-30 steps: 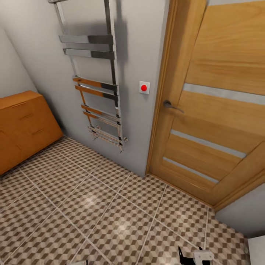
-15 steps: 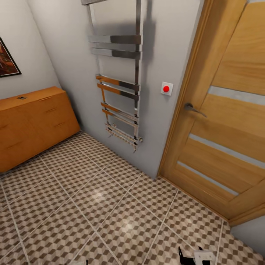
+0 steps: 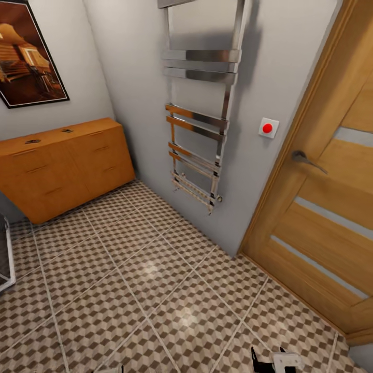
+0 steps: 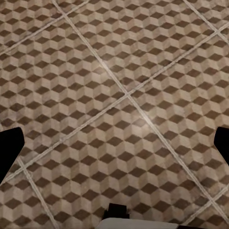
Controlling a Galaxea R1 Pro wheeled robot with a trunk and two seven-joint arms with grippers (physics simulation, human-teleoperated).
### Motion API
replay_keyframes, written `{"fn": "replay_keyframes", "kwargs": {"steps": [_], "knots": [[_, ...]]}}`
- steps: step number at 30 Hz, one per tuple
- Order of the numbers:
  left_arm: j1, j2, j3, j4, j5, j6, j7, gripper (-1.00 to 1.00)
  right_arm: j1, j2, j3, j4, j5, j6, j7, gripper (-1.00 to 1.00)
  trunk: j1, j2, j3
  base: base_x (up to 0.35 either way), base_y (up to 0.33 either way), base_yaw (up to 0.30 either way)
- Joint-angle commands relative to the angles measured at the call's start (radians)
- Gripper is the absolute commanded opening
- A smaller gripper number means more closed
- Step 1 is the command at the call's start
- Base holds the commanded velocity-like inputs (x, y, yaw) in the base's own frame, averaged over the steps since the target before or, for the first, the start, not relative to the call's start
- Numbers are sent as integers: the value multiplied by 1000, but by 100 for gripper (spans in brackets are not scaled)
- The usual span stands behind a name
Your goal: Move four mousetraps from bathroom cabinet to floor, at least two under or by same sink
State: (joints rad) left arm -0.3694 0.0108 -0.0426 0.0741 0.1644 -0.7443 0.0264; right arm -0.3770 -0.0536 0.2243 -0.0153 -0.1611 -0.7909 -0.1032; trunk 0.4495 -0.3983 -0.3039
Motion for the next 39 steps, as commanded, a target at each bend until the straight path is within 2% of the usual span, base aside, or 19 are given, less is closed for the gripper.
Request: {"fn": "replay_keyframes", "kwargs": {"steps": [1, 26, 39], "knots": [[-2, -1, -5, 4, 3, -6, 3, 100, 0, 0, 9, 0, -6, -2, -4, 100, 1, -2, -2, 0, 0, 288], [-2, -1, -5, 4, 3, -6, 3, 100, 0, 0, 9, 0, -6, -2, -4, 100, 1, -2, -2, 2, 0, 288], [-2, -2, -5, 4, 3, -6, 3, 100, 0, 0, 10, 0, -6, -2, -4, 100, 1, -2, -2, 98, 0, 288]]}}
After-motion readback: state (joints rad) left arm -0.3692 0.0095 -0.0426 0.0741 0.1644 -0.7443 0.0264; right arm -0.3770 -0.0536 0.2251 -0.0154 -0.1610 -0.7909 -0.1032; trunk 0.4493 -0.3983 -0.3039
